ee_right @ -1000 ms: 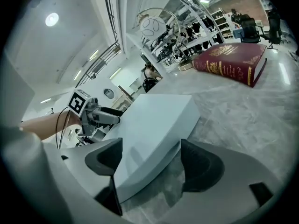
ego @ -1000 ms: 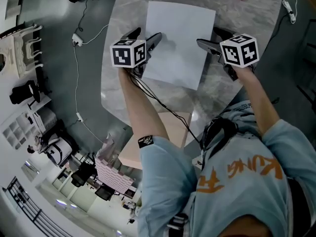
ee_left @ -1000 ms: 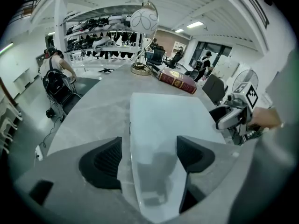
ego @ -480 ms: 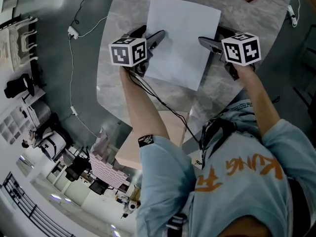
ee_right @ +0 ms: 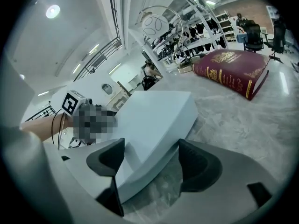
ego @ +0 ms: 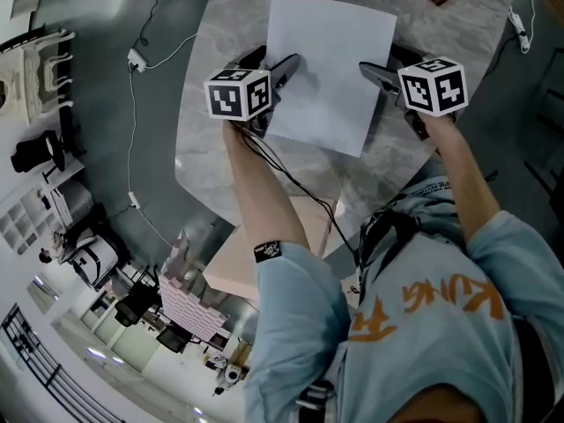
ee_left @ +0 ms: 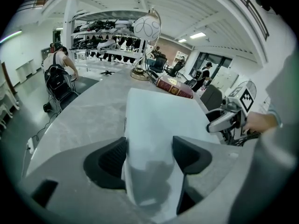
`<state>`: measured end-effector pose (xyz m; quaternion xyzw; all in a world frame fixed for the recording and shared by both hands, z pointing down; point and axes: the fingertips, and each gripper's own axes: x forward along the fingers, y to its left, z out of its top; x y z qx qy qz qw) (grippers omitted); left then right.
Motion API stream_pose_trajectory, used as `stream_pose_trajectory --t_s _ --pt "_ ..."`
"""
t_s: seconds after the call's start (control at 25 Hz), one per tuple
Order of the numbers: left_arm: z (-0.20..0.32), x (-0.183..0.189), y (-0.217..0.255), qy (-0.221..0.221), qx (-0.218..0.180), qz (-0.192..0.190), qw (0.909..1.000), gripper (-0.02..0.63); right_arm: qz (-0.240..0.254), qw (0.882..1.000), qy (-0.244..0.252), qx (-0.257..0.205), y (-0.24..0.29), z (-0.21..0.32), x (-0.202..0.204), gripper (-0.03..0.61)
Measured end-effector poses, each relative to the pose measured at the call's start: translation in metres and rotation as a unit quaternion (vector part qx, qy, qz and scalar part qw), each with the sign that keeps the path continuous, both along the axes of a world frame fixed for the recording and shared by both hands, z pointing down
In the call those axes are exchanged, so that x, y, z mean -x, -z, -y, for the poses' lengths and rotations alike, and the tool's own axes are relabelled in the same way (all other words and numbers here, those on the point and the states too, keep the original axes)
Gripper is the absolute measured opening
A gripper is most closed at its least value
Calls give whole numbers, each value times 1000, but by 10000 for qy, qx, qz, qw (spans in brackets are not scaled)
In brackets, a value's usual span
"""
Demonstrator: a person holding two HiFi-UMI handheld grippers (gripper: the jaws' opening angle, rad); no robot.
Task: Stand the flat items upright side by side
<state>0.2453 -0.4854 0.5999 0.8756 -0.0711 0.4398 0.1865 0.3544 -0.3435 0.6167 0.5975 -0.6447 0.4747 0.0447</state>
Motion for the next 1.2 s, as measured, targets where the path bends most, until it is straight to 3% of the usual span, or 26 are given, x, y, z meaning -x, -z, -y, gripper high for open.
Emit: stream_pose_trajectory --t_s 0.32,0.64,0.92,1.2 --pt "-16 -13 35 -19 -320 -390 9987 325 -776 9960 -57 -428 43 -14 -19 351" --pt "-34 -16 80 -136 -701 -665 9952 324 -1688 9826 -87 -774 98 -29 -25 339" --pt "-61 -13 108 -245 -1031 -852 9907 319 -2475 9625 -171 -1094 138 -57 -22 319" --pt "-91 -4 130 -332 -1383 -847 9862 293 -3339 9339 -163 -1269 176 -88 -15 300"
